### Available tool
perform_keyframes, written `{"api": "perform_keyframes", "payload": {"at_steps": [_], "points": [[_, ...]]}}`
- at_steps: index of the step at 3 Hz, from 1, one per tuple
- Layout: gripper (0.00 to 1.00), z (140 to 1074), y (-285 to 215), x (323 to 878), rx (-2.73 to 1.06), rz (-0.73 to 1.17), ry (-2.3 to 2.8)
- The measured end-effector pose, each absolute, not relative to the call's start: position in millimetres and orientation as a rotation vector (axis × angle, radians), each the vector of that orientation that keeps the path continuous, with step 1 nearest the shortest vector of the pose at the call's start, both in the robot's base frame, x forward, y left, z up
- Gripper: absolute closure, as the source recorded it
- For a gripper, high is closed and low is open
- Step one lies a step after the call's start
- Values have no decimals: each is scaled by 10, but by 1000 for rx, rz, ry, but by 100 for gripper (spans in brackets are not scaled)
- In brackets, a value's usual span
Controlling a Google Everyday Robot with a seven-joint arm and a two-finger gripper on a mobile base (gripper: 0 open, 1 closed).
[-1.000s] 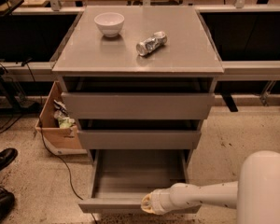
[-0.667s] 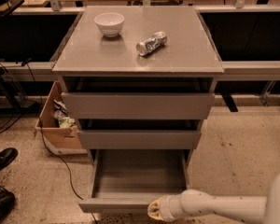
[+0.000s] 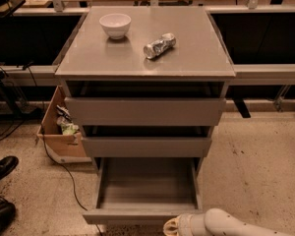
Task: Close bottom drawer
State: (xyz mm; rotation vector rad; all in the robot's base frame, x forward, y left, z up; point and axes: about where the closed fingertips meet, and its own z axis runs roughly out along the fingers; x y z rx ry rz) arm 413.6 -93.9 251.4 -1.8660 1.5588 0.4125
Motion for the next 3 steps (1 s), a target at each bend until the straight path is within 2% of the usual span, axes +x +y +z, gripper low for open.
{"api": "perform_keyframes", "payload": {"at_steps": [3], "points": [[100,2021,-873,4715,-1805,214,1451]]}}
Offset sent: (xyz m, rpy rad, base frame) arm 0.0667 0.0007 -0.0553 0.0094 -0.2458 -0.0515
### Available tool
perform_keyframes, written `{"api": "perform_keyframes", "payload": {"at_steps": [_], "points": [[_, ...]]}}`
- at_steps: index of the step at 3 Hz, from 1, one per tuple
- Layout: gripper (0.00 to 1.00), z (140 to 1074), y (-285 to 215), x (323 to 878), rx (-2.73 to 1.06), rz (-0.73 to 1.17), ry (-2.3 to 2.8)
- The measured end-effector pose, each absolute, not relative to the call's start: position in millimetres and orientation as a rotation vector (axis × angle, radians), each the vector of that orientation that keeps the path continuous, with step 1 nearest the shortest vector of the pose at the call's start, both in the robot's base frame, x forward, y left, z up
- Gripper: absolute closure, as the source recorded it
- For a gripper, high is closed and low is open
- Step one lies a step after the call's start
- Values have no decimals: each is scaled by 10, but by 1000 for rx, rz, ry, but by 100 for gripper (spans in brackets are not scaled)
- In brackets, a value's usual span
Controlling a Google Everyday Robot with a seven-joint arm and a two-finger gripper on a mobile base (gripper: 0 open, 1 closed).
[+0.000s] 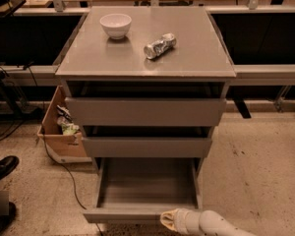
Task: Close bottom drawer
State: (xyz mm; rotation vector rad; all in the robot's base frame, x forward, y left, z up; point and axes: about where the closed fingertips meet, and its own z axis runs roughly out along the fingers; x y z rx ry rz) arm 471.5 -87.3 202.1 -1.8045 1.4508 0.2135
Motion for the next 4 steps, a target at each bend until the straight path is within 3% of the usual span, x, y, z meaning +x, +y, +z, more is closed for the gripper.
{"api": "perform_keyframes", "payload": {"at_steps": [2,4], "points": [[100,1883,-812,4835,-1814,170,1428],[100,1412,-629,5364,-1759,3,1392]]}}
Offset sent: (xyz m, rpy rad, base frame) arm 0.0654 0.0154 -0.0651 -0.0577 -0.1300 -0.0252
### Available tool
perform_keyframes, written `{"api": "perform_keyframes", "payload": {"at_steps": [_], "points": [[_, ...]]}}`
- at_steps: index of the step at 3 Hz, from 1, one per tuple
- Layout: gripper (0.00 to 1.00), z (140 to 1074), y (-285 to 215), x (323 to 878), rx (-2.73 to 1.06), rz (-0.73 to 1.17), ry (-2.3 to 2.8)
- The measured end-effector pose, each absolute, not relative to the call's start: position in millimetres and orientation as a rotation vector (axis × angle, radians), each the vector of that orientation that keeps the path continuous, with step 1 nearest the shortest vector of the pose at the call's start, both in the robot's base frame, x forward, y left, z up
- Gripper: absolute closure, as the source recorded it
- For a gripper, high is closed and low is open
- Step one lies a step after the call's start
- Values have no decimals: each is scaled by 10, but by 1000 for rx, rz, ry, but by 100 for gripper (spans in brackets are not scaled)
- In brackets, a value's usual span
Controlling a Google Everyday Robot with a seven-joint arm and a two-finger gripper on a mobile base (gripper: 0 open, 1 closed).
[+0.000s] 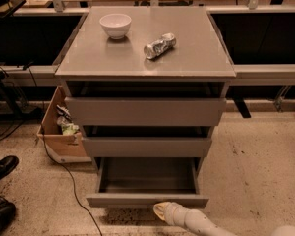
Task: Close bottom drawer
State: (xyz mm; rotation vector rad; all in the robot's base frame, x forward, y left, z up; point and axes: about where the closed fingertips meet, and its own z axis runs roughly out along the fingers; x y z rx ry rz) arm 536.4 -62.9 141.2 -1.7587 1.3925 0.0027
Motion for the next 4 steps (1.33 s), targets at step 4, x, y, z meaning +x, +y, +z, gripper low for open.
{"api": "perform_keyframes", "payload": {"at_steps": [4], "points": [[100,1665,420,6222,-1512,-34,1193]]}}
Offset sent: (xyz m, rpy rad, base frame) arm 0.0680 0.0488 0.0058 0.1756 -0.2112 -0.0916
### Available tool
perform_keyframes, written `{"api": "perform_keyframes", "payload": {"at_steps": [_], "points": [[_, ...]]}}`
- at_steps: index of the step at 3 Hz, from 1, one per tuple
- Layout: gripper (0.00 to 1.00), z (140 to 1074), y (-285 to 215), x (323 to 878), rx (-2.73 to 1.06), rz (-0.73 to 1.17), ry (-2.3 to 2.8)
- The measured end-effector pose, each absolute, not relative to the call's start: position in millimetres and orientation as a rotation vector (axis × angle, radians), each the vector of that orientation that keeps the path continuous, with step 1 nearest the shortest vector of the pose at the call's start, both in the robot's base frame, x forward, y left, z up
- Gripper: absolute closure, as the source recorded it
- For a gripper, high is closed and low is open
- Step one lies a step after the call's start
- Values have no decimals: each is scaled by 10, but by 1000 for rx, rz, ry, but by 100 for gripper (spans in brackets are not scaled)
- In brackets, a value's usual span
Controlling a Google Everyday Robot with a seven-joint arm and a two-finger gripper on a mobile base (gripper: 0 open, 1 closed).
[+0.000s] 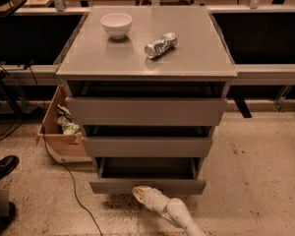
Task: Close bottom drawer
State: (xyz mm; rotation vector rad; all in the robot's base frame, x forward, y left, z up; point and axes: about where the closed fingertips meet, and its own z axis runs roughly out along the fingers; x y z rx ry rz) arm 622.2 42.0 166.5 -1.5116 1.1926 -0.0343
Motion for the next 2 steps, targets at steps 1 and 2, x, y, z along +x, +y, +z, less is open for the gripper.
{"api": "perform_keyframes", "payload": {"at_steps": [1,2], "points": [[100,1708,544,6293,-1509,-33,1171],[100,1798,799,6435,-1517,-47,1124]]}}
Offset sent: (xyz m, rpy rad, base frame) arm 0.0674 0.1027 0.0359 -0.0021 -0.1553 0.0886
